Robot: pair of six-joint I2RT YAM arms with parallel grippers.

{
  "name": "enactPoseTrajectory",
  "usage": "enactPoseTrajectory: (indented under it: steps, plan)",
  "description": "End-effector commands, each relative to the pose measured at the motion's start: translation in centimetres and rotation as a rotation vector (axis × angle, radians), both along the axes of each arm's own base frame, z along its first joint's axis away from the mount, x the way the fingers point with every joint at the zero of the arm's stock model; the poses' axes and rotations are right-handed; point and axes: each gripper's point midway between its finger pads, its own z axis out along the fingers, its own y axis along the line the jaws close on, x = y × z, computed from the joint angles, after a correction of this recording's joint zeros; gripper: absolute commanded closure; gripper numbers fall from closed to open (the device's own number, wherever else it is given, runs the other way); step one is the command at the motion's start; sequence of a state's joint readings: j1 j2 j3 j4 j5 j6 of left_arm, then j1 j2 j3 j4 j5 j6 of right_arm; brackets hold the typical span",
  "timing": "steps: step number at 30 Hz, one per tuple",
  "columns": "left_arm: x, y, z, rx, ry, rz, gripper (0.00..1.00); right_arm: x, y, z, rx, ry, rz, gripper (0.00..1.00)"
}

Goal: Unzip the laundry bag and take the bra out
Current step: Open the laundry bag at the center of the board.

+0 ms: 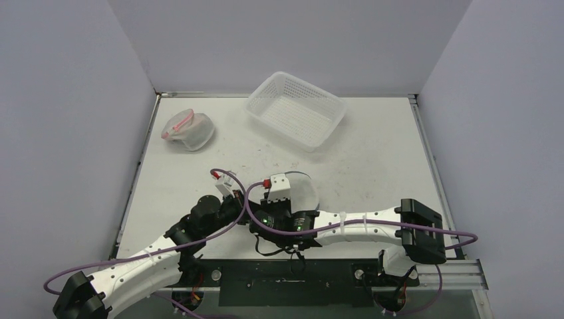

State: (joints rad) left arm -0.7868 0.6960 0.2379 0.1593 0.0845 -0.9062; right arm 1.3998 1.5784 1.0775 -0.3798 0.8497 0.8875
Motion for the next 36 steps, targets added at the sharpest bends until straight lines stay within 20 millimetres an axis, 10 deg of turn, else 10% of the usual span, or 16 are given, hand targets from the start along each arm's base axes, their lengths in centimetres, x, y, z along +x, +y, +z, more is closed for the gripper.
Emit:
enactPoseTrajectory:
  steps: [1, 16, 26, 36]
  plan:
    - [0.2, -0.6, 2.0, -0.052, -0.050, -0.011, 1.00, 0.4, -0.4, 2.2, 0.051, -0.032, -0.033, 0.94]
    - [1.2, -0.5, 1.7, -0.009, -0.043, 0.024, 1.00, -1.7, -5.3, 6.6, 0.179, 0.007, 0.085, 0.95]
    - [1.9, -0.3, 1.5, 0.028, -0.027, 0.062, 1.00, -1.4, -16.4, 7.2, 0.087, -0.046, -0.148, 0.95]
    - [2.5, 0.2, 0.7, 0.072, -0.017, 0.093, 1.00, -1.9, -22.7, 8.3, 0.335, -0.069, -0.297, 0.91]
